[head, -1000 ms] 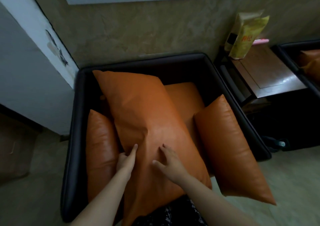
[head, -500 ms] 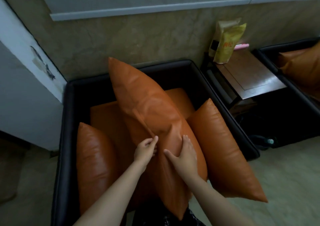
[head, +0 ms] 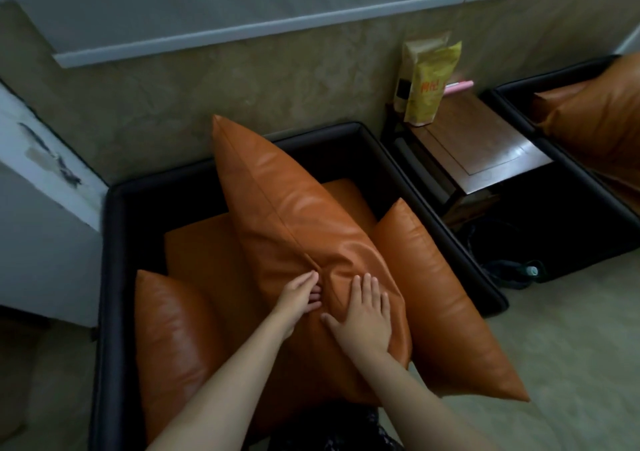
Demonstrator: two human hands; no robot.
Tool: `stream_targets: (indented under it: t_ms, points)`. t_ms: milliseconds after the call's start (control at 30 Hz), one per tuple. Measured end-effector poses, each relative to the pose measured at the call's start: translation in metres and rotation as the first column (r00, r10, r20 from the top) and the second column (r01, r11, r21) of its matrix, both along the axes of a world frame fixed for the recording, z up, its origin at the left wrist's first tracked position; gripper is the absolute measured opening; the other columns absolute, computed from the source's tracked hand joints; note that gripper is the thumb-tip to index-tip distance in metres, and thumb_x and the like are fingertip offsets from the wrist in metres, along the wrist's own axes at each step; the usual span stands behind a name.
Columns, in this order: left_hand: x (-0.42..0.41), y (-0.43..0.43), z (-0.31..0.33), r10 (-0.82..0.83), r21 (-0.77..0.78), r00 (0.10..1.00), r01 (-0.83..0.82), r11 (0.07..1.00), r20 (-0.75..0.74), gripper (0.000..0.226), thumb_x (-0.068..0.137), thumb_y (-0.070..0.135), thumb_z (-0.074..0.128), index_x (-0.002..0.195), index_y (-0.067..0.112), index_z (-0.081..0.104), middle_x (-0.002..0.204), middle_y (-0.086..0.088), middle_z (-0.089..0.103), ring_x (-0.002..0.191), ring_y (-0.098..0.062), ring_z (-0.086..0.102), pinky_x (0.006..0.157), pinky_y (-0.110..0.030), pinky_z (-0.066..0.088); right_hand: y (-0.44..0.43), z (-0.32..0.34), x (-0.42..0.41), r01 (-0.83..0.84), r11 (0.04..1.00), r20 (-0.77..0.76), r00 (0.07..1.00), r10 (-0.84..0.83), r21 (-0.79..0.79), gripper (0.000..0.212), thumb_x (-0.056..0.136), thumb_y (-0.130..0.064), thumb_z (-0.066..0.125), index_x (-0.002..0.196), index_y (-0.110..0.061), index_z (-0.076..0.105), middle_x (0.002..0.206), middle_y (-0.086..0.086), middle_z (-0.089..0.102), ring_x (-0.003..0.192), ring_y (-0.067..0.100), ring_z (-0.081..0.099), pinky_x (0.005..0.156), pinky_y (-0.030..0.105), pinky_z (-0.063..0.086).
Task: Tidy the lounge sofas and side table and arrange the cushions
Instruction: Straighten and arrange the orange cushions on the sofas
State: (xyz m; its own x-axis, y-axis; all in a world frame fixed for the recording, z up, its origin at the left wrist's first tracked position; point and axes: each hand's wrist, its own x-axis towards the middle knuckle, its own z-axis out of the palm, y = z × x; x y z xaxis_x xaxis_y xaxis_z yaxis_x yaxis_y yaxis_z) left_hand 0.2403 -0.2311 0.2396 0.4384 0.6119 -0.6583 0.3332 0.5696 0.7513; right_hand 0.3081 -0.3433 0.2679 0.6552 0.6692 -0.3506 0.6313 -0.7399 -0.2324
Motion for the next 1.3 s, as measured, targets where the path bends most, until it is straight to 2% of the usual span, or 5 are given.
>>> stream_targets:
  t_ms: [333,500,900,1133,1300]
  points:
    - [0.009,0.025,0.001,-0.104,0.182,0.985,0.128,0.975,-0.138,0.023,0.102,0.026,0.045,0.084,0.015,0.055,0.073,-0.003,0.057,0.049,-0.006,0.056,0.043,-0.016,0.043,-0.012,-0.016,0.025,-0.083,0.997,-0.035,0.996,0.083,-0.003,0.089,0.091,-0.069,0.032,0.154,-0.021,-0.008,0.163,0.001,-0.011,0.149,0.015,-0.013,0.117,0.033,-0.013]
    - [0.01,0.054,-0.004,-0.147,0.42,0.924,0.296,0.858,-0.352,0.027,0.095,0.027,0.057,0.072,0.015,0.062,0.076,-0.005,0.068,0.068,-0.021,0.064,0.069,-0.034,0.05,-0.013,-0.021,0.043,-0.076,0.997,-0.078,0.994,0.077,0.019,0.092,0.088,-0.072,0.033,0.154,-0.023,-0.008,0.163,-0.003,-0.01,0.148,0.012,-0.013,0.116,0.032,-0.015]
    - [0.05,0.116,0.02,0.039,0.63,0.846,0.364,0.686,-0.532,0.061,0.087,0.035,0.068,0.139,0.015,0.044,0.148,-0.011,0.032,0.138,-0.029,0.029,0.113,-0.04,0.028,-0.007,-0.036,0.087,-0.072,0.997,-0.17,0.982,0.077,0.036,0.122,0.052,-0.096,0.0,0.154,-0.03,-0.002,0.163,-0.007,-0.003,0.149,0.008,-0.005,0.116,0.032,-0.014]
    - [0.077,0.146,0.011,-0.277,0.644,0.719,0.694,0.323,-0.637,0.046,0.098,0.023,0.052,0.142,0.035,0.045,0.161,0.003,0.016,0.149,-0.018,0.006,0.118,-0.046,0.014,-0.007,-0.039,0.113,-0.055,0.998,-0.188,0.98,0.059,0.024,0.088,0.084,-0.075,0.041,0.154,-0.034,0.007,0.162,-0.011,0.003,0.148,0.004,0.0,0.116,0.037,-0.015]
    - [0.083,0.165,0.019,-0.318,0.459,0.425,0.888,-0.034,-0.847,0.065,0.094,0.051,0.05,0.151,0.039,0.023,0.163,0.004,-0.002,0.149,-0.014,-0.009,0.118,-0.04,0.005,-0.002,-0.035,0.127,-0.02,1.0,-0.226,0.974,0.016,-0.016,0.086,0.083,-0.073,0.045,0.153,-0.035,0.012,0.162,-0.012,0.007,0.148,0.005,0.006,0.118,0.041,-0.012]
